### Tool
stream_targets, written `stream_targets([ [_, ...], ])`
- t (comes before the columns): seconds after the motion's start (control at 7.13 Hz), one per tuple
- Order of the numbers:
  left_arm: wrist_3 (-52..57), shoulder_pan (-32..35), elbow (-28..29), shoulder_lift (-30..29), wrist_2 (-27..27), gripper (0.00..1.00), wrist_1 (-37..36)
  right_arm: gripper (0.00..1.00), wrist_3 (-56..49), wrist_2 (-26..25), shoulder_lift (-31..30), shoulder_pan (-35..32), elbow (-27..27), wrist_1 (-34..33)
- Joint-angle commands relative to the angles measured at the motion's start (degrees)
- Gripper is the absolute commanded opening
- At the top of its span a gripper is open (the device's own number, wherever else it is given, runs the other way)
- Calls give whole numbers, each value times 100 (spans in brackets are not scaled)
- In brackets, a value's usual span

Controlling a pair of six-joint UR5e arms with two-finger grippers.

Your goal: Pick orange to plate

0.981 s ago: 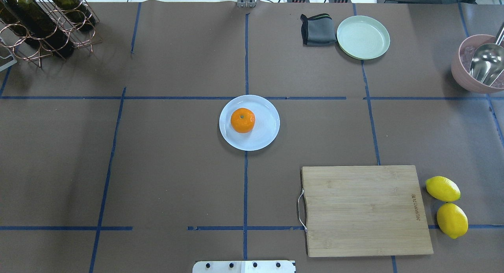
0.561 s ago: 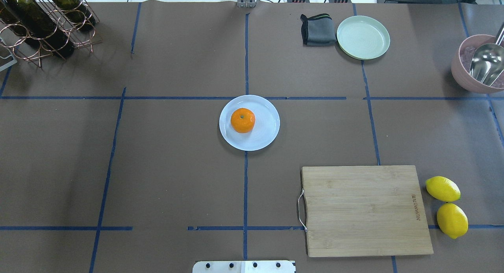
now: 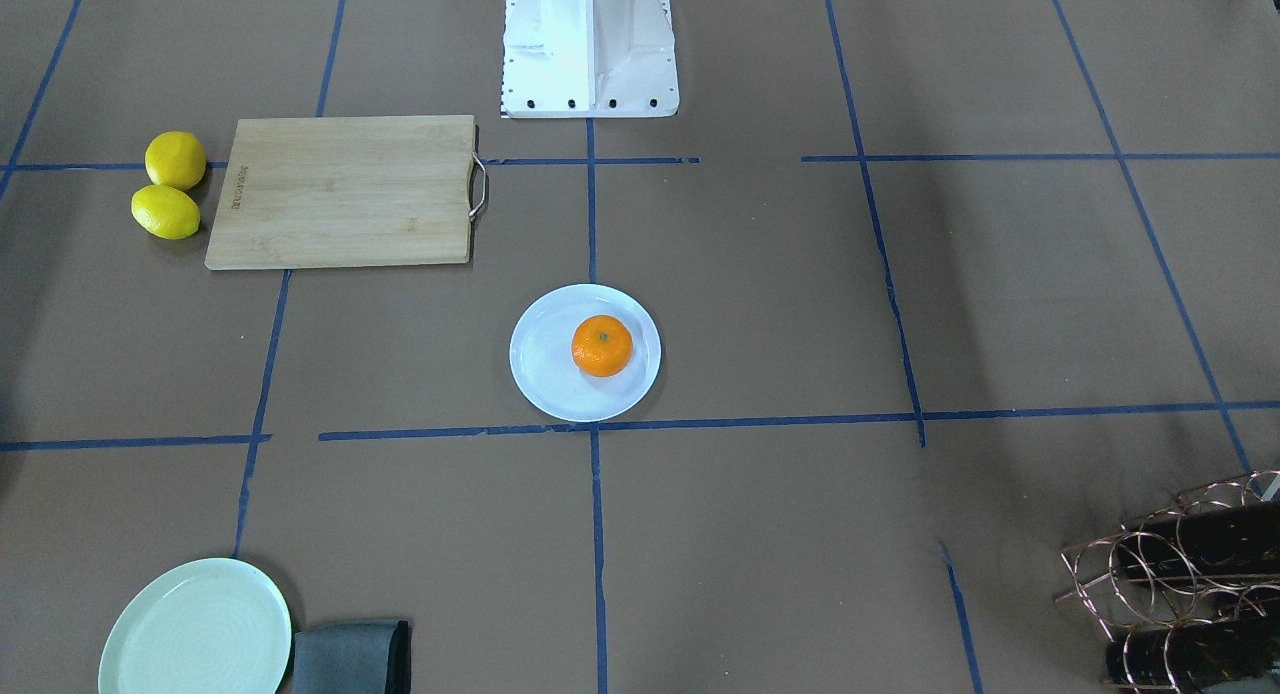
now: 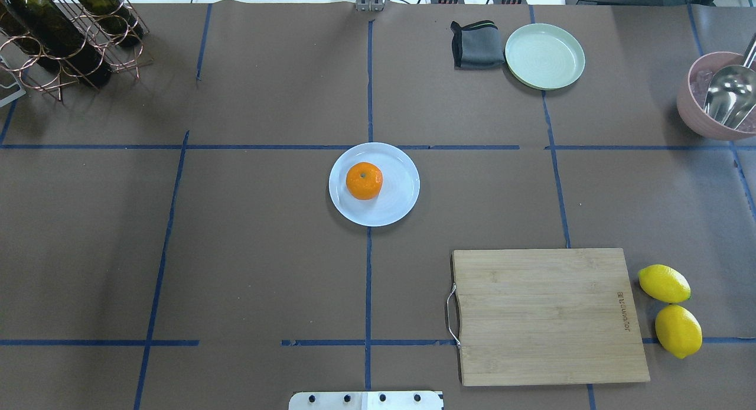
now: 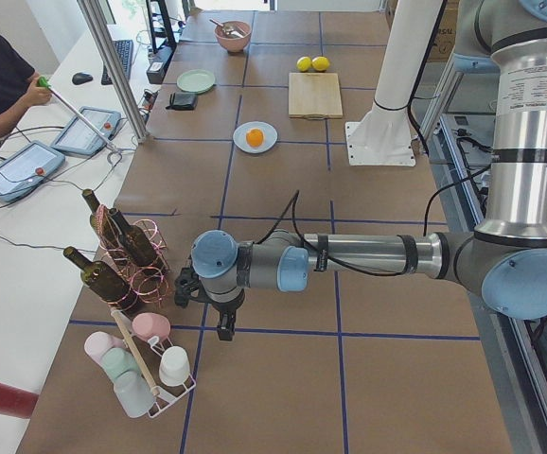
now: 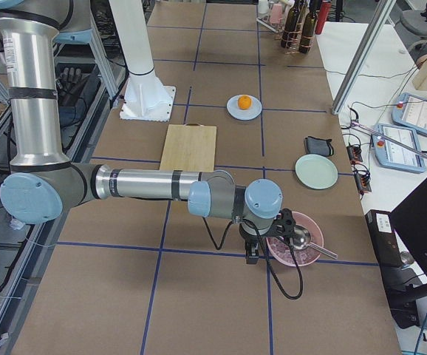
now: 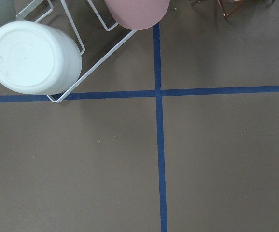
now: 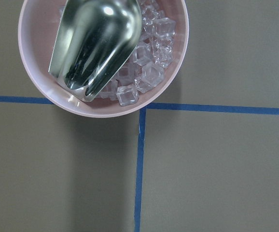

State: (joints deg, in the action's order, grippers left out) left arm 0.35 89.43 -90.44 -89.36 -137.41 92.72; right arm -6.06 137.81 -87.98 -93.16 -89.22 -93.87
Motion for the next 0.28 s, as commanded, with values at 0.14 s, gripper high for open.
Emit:
stream_targets([
  [0.14, 8, 4, 9, -3, 108, 100, 0, 100, 0, 9, 0, 0, 19, 9],
])
